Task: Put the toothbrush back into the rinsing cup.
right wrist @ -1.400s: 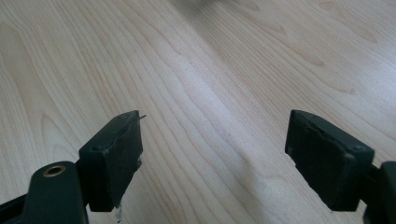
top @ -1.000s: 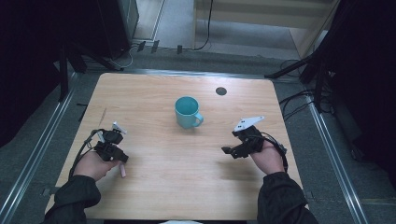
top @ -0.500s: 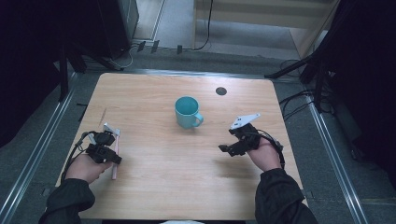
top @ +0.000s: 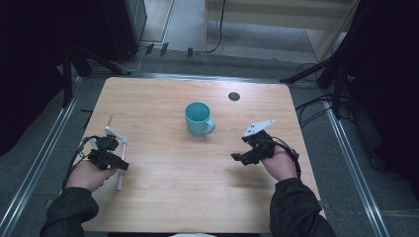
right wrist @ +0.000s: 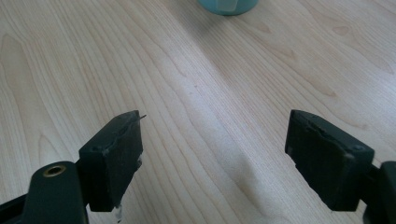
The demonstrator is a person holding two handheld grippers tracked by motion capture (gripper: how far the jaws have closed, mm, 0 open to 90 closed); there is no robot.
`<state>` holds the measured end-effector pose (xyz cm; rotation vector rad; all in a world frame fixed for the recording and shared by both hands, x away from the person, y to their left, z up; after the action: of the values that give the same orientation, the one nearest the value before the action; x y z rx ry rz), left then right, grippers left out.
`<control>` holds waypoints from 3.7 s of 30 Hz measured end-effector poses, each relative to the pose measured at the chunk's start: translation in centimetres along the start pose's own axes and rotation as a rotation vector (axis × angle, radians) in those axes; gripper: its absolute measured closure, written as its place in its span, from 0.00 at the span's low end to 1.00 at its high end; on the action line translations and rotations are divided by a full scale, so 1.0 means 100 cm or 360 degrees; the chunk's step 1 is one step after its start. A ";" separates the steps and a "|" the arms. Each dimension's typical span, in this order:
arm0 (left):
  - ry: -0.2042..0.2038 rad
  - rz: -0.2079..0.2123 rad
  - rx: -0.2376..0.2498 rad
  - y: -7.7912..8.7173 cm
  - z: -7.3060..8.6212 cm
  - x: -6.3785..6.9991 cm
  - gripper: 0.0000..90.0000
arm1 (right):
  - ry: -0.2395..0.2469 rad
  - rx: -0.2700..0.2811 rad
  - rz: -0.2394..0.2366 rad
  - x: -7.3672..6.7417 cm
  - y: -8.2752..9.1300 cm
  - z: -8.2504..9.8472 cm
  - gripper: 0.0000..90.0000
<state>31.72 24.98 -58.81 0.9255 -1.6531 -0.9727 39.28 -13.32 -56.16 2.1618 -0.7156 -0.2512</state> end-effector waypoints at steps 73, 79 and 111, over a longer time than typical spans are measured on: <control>-0.0022 -0.0077 -0.0129 -0.014 -0.015 -0.005 0.93 | -0.0043 -0.0021 0.0025 0.001 0.011 0.016 0.21; -0.0038 -0.0067 -0.0084 -0.007 -0.019 0.001 0.93 | -0.0049 -0.0028 0.0026 0.002 0.011 0.017 0.21; -0.0162 0.0106 0.0504 0.026 -0.071 0.032 0.93 | -0.0092 -0.0018 0.0050 0.003 0.021 0.029 0.21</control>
<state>37.46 21.89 -53.78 1.0347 -1.9497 -0.7348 37.45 -16.40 -56.38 2.1382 -0.7781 -0.3018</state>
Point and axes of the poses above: each handheld gripper's, and its own axes: y roughly backward along the jaws, z roughly out of its underside, x roughly to its right, the point moved 10 cm from there along -y, roughly forward along the jaws, and after that the axes turned 7 degrees about z, right-handed, at the moved point
